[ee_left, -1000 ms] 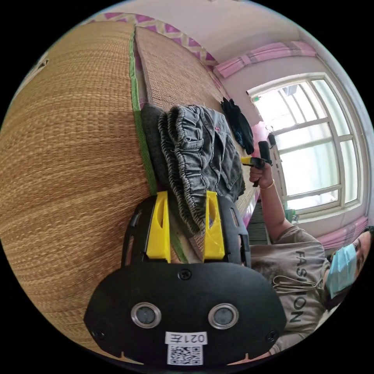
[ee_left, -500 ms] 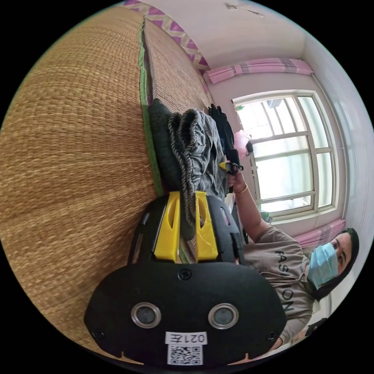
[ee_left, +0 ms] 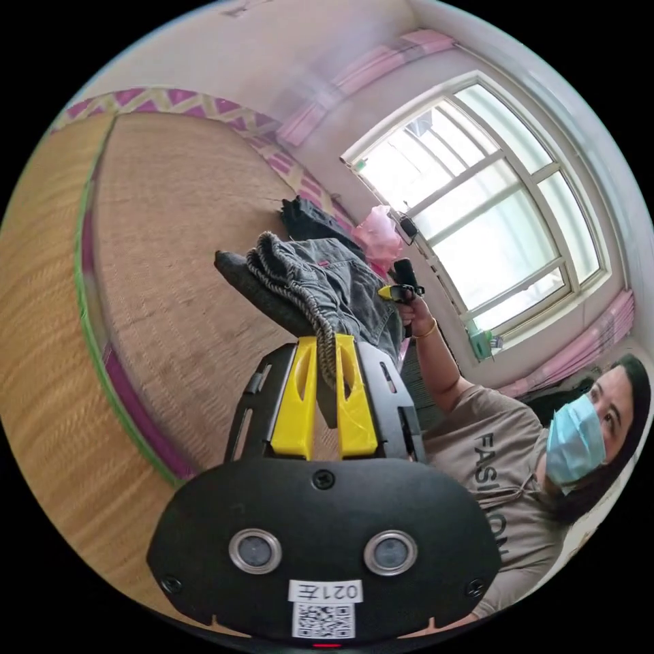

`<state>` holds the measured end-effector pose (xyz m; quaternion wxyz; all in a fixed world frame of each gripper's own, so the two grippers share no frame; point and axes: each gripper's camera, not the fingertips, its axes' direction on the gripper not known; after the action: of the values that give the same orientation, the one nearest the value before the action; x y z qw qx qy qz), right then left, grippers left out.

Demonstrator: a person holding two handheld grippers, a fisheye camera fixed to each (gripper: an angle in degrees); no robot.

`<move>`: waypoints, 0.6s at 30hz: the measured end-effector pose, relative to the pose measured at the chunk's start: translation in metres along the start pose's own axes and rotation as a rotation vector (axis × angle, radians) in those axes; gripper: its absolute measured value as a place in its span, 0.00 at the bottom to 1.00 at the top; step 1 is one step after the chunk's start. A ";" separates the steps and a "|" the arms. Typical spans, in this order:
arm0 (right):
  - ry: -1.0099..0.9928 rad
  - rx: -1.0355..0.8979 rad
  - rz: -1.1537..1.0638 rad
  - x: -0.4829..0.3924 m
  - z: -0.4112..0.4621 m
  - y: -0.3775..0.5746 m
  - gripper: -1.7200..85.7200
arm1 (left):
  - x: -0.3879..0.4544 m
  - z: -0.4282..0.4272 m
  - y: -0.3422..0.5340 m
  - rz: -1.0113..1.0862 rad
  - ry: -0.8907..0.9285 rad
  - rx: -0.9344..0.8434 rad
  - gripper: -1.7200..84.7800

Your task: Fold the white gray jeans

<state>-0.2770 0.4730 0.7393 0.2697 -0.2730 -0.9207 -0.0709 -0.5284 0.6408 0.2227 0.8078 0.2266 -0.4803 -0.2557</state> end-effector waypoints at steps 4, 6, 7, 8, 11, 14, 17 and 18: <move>0.136 0.135 -0.039 -0.037 -0.127 -0.040 0.09 | 0.016 0.070 -0.136 0.042 0.077 0.016 0.07; 0.191 0.193 -0.062 -0.055 -0.174 -0.062 0.09 | 0.025 0.092 -0.198 0.067 0.076 0.047 0.07; 0.215 0.244 -0.063 -0.063 -0.202 -0.075 0.09 | 0.029 0.106 -0.237 0.075 0.093 0.064 0.07; 0.224 0.295 -0.063 -0.066 -0.226 -0.085 0.09 | 0.031 0.112 -0.254 0.083 0.095 0.075 0.07; 0.225 0.425 -0.020 -0.050 -0.266 -0.101 0.10 | 0.031 0.149 -0.318 0.089 0.100 0.130 0.07; 0.283 0.542 0.109 0.005 -0.279 -0.100 0.11 | 0.003 0.189 -0.331 0.008 0.055 0.114 0.04; 0.400 0.532 0.340 0.076 -0.269 -0.087 0.12 | -0.040 0.214 -0.294 -0.072 0.062 0.065 0.02; 0.382 0.528 0.327 0.081 -0.268 -0.084 0.12 | -0.055 0.218 -0.271 -0.087 0.064 0.029 0.01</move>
<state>-0.2568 0.3661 1.0102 0.5059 -0.3195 -0.7844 0.1635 -0.7981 0.4412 0.1155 0.8076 0.2670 -0.4473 -0.2765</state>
